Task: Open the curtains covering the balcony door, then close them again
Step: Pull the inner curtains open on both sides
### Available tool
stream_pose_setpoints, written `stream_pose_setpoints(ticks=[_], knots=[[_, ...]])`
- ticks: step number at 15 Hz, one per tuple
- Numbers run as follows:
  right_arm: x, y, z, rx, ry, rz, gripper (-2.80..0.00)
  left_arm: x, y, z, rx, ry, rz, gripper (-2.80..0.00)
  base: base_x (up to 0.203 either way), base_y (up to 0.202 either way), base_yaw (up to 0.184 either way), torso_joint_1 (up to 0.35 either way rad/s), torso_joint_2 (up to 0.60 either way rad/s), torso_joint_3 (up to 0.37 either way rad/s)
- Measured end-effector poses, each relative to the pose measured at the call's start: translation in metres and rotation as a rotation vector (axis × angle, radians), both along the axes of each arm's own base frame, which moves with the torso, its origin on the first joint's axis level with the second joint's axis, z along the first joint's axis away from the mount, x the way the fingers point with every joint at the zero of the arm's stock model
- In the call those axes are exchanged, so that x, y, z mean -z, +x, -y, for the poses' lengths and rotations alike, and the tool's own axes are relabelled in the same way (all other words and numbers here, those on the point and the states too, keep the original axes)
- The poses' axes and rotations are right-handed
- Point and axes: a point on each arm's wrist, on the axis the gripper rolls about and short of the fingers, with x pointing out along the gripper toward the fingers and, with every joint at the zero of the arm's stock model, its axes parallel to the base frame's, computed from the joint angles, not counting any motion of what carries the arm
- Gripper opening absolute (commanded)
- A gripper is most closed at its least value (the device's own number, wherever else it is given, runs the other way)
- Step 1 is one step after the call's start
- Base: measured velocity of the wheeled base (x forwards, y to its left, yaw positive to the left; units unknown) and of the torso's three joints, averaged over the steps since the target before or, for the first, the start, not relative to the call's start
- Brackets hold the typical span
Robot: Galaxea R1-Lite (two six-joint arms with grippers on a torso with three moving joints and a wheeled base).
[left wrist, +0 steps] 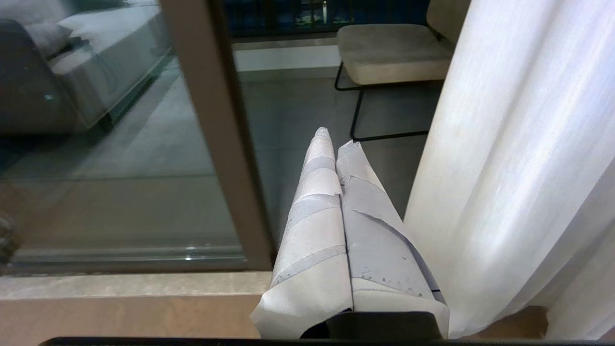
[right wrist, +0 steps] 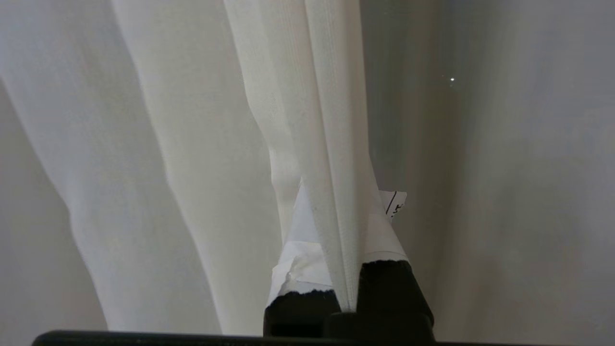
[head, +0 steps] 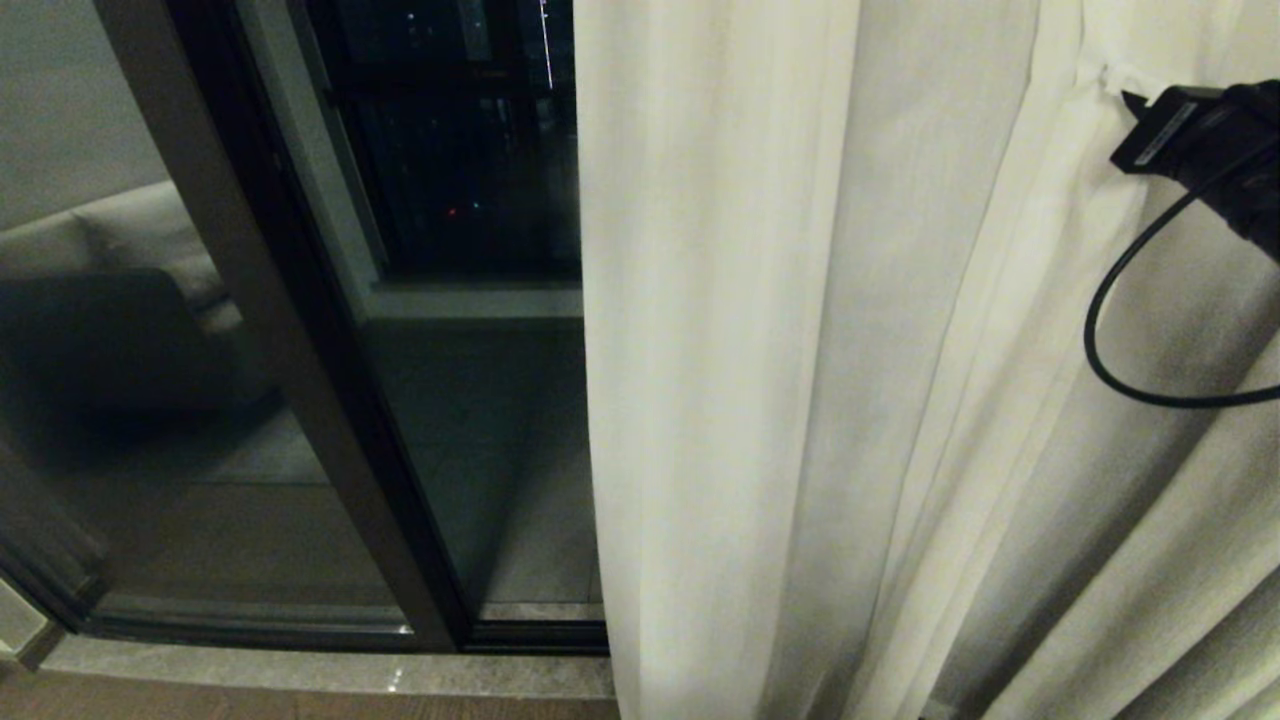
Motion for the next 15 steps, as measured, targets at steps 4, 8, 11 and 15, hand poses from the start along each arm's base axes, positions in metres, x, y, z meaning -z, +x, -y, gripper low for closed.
stream_pose_setpoints(ticks=[4, 8, 11, 15], knots=[[0.0001, 0.0, 0.0, 0.0, 0.0, -0.001, -2.8, 0.0, 0.0, 0.0, 0.0, 0.0, 0.0, -2.8, 0.0, -0.19, -0.002, 0.001, 0.0, 0.001], [0.0006, 0.0, 0.0, 0.0, 0.001, -0.001, -2.8, 0.0, 0.0, 0.0, 0.0, 0.0, 0.0, -2.8, 0.0, -0.19, -0.001, 0.005, 0.0, 0.003], [0.0005, -0.0001, 0.0, 0.0, 0.0, 0.001, -2.8, 0.0, 0.0, 0.0, 0.0, 0.0, 0.0, -2.8, 0.0, -0.176, 0.0, 0.003, 0.0, 0.002], [0.0011, -0.0001, 0.0003, 0.001, 0.002, -0.005, -2.8, 0.0001, 0.0, -0.0001, 0.001, 0.001, -0.001, -2.8, 0.0, -0.023, 0.0, 0.0, 0.0, 0.002]])
